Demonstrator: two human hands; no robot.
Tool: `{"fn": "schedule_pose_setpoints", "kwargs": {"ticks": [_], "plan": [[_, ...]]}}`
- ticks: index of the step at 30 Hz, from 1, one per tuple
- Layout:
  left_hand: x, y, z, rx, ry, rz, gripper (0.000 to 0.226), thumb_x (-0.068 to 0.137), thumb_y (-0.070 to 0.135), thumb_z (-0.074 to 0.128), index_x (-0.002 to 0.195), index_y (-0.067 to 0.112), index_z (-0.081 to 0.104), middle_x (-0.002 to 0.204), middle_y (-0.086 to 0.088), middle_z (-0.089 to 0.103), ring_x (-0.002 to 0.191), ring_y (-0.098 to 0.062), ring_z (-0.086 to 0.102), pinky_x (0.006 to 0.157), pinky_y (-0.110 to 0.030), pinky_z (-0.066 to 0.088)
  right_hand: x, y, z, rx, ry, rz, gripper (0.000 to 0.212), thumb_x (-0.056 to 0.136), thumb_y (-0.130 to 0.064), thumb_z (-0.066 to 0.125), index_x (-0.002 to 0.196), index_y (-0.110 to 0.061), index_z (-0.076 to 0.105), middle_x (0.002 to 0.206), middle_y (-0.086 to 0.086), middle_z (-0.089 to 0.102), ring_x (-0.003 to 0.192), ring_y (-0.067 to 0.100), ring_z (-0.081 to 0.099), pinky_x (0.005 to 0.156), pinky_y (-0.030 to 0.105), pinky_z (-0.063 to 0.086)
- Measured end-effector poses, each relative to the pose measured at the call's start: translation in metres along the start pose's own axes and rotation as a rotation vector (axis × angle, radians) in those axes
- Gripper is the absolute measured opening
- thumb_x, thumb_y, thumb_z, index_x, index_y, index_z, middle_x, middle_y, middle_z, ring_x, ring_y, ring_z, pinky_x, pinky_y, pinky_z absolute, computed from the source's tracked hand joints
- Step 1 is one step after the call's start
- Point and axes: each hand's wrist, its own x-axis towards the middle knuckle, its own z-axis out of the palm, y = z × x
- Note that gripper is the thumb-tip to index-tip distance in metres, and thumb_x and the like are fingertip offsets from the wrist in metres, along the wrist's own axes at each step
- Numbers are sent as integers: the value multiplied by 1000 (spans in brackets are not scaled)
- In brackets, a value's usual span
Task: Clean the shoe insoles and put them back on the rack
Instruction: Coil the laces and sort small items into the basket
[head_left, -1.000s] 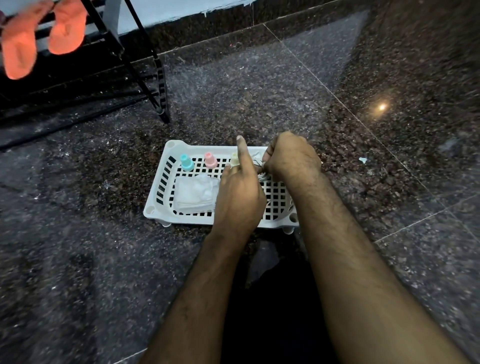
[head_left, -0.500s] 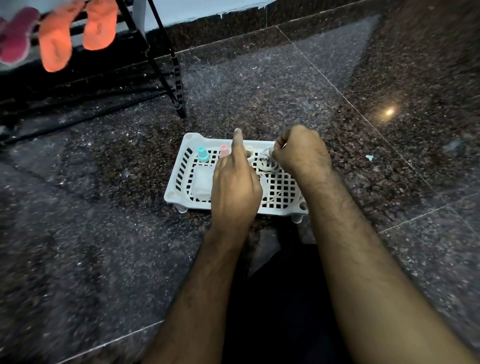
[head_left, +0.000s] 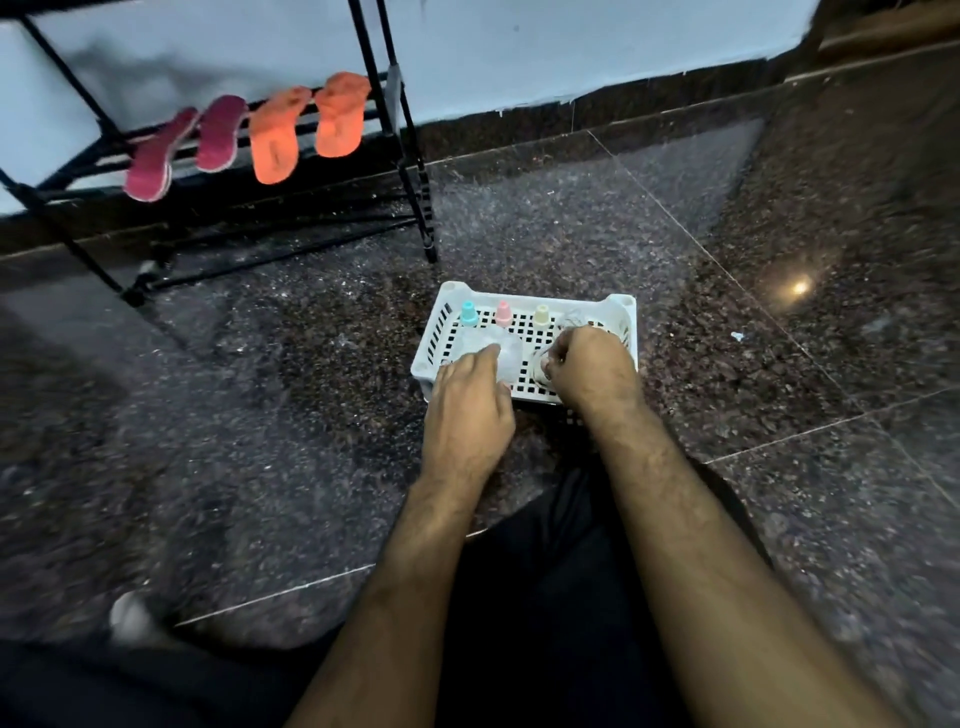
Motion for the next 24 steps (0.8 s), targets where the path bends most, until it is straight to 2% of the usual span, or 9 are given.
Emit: {"fn": "schedule_pose_setpoints", "kwargs": {"ticks": [3,5,8,11,14,17,20,24], "plan": [[-16,-13,1,28,-27,-5,39,96,15,57,134,7,56,126,-12,62,120,-30,54,110,-42,38,-17,1,2,-8,12,-12,21,87,-27,69,103,-15,72,104,10,71,99,28,67,84,32,51],[-24,-18,2,45,-52,-5,41,97,20,57,136,9,55,133,-11,59,126,-30,51,114,-43,35,-29,0,2,-28,8,-40,17,86,-23,68,102,-17,72,103,8,71,98,27,67,84,32,52],[-30,-24,7,57,-108,-16,53,100,28,54,149,13,43,153,-10,43,143,-28,36,121,-45,26,-41,2,2,-86,-4,-79,21,85,-20,70,105,-19,72,112,8,65,103,27,64,88,33,52],[-33,-30,11,72,-162,-23,57,102,35,52,153,14,37,161,-11,32,150,-27,26,123,-45,22,-43,9,-5,-126,37,-50,26,87,-16,69,113,-19,69,121,9,56,109,29,61,94,37,50],[-33,-31,14,130,-197,-10,60,103,38,50,155,14,33,165,-12,23,152,-28,19,125,-45,17,-43,13,-9,-146,38,-15,28,87,-15,67,114,-19,69,123,9,57,111,29,61,95,38,50],[-31,-34,18,195,-210,19,63,103,39,49,157,16,27,167,-10,16,154,-28,15,125,-47,16,-45,10,-7,-152,-21,-20,30,85,-22,71,114,-18,69,118,10,62,108,28,63,94,36,53],[-33,-42,25,282,-247,59,69,102,43,48,159,19,19,168,-9,14,154,-28,13,124,-49,16,-42,8,-1,-159,-59,-15,47,79,-40,78,118,-16,66,121,12,60,113,29,58,97,37,51],[-36,-52,34,324,-291,47,71,102,49,44,161,24,11,168,-9,9,155,-27,9,124,-49,13,-38,12,2,-218,-76,21,53,83,-45,72,125,-15,62,126,11,56,118,28,51,98,38,47]]}}
